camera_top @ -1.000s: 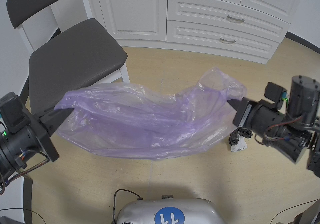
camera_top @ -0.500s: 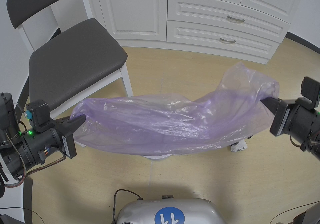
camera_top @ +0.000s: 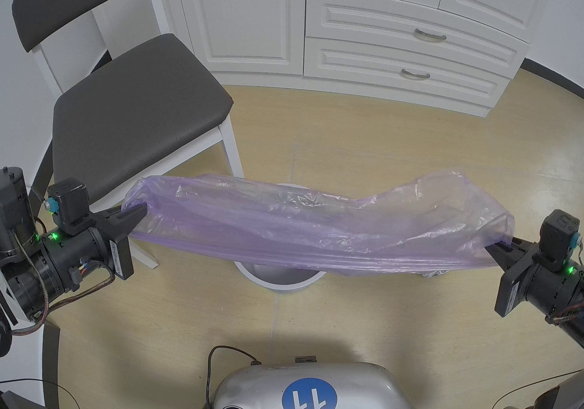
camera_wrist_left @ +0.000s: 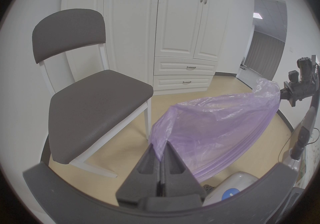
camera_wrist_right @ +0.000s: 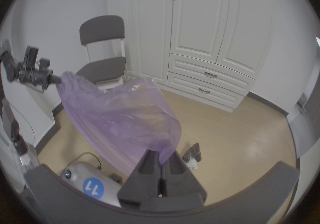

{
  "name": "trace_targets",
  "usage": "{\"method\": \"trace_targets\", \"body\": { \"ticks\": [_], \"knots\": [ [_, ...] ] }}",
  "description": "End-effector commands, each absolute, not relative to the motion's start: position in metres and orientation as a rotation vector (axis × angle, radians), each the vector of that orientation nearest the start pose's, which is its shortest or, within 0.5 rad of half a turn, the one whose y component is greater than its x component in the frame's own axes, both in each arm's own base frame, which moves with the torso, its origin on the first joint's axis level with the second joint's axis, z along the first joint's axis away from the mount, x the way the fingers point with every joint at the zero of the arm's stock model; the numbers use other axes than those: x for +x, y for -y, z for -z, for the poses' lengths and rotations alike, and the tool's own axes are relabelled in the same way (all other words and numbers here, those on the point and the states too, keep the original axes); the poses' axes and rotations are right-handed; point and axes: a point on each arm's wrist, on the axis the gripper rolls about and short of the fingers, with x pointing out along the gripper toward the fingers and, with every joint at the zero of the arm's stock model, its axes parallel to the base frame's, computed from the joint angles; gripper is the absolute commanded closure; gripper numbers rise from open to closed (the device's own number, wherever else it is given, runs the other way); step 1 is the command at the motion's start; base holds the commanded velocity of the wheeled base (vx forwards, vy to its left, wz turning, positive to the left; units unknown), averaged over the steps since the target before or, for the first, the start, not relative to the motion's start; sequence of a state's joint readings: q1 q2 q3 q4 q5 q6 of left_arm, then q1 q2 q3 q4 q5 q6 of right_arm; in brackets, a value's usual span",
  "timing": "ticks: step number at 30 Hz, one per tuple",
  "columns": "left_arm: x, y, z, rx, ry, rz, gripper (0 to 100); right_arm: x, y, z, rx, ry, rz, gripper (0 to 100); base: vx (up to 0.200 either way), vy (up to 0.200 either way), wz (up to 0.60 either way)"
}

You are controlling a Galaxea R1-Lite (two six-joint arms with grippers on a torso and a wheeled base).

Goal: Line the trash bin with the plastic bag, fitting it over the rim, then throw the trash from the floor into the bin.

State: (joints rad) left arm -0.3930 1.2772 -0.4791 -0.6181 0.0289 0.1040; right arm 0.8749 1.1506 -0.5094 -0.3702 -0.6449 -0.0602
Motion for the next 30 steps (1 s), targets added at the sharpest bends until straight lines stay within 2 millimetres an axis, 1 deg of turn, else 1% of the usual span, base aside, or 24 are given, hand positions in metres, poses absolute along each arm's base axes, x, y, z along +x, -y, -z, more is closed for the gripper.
{"method": "trace_targets", "body": {
  "ticks": [1, 2, 8, 11, 13, 22, 27, 30],
  "knots": [
    [0.176, 0.069, -0.196, 0.143, -0.158, 0.355, 100, 0.11, -0.107, -0.196, -0.273, -0.205, -0.22, 100, 0.0, 0.0, 0.0],
    [0.176, 0.069, -0.197, 0.142, -0.155, 0.353, 100, 0.111, -0.103, -0.191, -0.312, -0.22, -0.202, 100, 0.0, 0.0, 0.0],
    [0.176, 0.069, -0.198, 0.141, -0.149, 0.353, 100, 0.112, -0.103, -0.184, -0.344, -0.246, -0.192, 100, 0.0, 0.0, 0.0],
    [0.176, 0.069, -0.199, 0.138, -0.137, 0.353, 100, 0.114, -0.102, -0.181, -0.371, -0.259, -0.157, 100, 0.0, 0.0, 0.0],
    [0.176, 0.069, -0.199, 0.136, -0.128, 0.354, 100, 0.116, -0.103, -0.173, -0.418, -0.281, -0.122, 100, 0.0, 0.0, 0.0],
    [0.175, 0.069, -0.199, 0.136, -0.123, 0.355, 100, 0.116, -0.104, -0.158, -0.492, -0.331, -0.122, 100, 0.0, 0.0, 0.0],
    [0.175, 0.069, -0.199, 0.136, -0.125, 0.357, 100, 0.115, -0.102, -0.155, -0.515, -0.34, -0.124, 100, 0.0, 0.0, 0.0],
    [0.176, 0.069, -0.199, 0.136, -0.126, 0.357, 100, 0.114, -0.101, -0.156, -0.508, -0.332, -0.125, 100, 0.0, 0.0, 0.0]
  ]
}}
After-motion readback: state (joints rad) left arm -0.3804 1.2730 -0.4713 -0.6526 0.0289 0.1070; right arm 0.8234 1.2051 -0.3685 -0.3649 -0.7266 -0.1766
